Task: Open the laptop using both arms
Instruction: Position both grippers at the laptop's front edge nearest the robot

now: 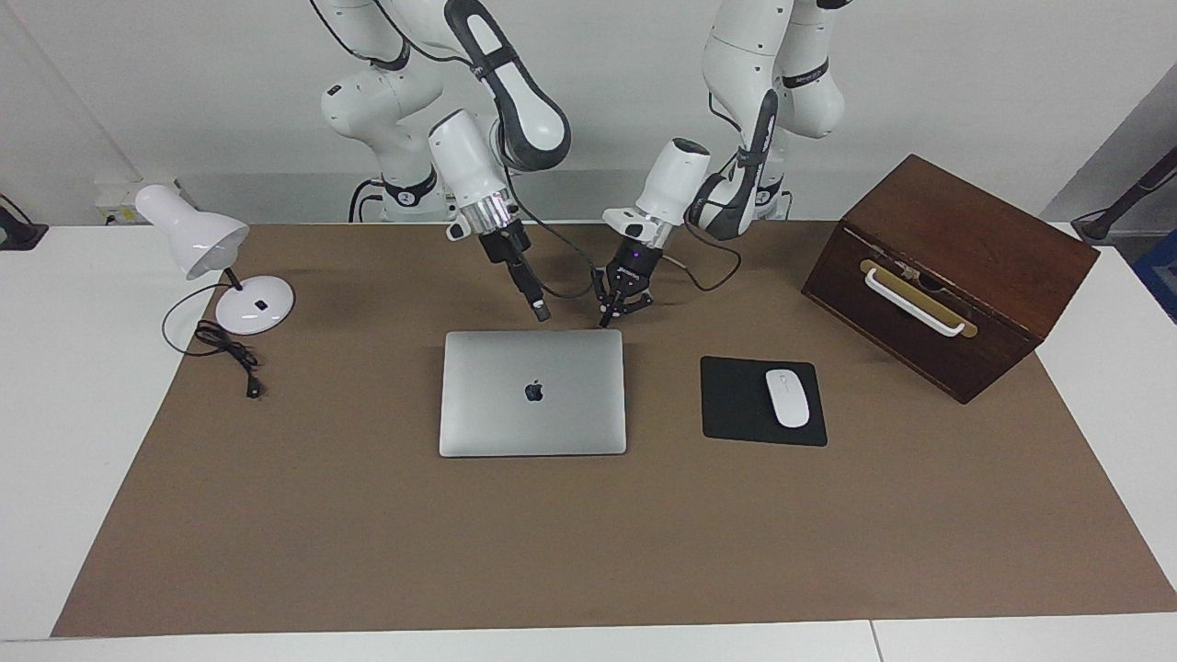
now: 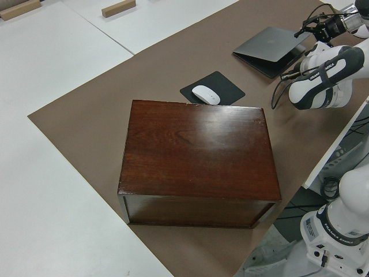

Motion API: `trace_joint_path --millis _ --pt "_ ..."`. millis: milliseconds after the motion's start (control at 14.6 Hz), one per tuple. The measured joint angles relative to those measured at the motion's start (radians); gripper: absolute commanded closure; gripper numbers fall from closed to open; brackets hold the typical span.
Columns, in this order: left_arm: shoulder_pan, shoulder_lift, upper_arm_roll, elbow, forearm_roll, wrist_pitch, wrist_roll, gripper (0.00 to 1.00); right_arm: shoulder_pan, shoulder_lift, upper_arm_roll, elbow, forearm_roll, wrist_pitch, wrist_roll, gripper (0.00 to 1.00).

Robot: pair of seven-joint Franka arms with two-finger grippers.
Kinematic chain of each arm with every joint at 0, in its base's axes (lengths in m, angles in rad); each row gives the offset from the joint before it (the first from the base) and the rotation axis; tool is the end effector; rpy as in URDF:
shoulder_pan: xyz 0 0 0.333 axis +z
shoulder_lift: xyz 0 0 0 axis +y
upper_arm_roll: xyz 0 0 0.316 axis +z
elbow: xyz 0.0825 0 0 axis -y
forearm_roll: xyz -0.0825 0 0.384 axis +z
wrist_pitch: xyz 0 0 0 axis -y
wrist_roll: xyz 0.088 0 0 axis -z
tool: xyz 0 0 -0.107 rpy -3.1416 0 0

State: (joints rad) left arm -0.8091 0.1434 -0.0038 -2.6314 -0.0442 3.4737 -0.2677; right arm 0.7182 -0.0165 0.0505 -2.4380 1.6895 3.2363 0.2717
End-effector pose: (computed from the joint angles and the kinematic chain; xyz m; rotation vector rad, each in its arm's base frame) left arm 0.3321 -0.3433 0.2798 2.5780 -0.6554 0.8301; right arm 0.3899 0.2421 0.3347 -2.0030 1.4112 -0.2989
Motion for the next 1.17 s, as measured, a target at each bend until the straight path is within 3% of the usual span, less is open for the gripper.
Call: trace_joint_path --millis 1167 --pt "0.001 0.092 0.057 0.113 -0.004 0.004 0.0 1.0 -0.103 0.053 -0.001 0.069 0.0 -0.058 -0.101 0.0"
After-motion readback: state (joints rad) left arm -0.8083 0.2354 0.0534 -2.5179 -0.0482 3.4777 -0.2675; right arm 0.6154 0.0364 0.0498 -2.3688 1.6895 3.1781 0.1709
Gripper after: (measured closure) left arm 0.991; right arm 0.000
